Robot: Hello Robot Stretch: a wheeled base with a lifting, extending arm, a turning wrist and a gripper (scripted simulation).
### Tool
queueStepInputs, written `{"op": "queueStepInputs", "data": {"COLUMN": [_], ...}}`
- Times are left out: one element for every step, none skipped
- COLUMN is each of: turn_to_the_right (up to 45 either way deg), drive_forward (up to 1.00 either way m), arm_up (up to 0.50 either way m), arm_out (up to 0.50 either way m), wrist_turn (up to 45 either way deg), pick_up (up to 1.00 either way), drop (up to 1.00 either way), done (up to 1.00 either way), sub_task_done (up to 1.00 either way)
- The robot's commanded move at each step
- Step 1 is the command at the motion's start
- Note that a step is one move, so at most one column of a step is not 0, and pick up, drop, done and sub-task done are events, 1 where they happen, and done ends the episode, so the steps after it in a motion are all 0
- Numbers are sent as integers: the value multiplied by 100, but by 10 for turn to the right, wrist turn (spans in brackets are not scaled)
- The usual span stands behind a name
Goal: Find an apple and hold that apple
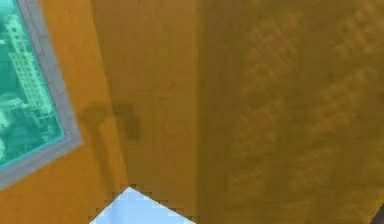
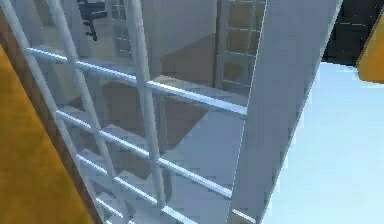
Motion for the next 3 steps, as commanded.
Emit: {"op": "queueStepInputs", "data": {"turn_to_the_right": [-450,-120,-30], "drive_forward": [0,0,0], "arm_up": [0,0,0], "arm_out": [0,0,0], "wrist_turn": [0,0,0], "pick_up": [0,0,0], "drop": [0,0,0], "done": [0,0,0], "sub_task_done": [0,0,0]}}
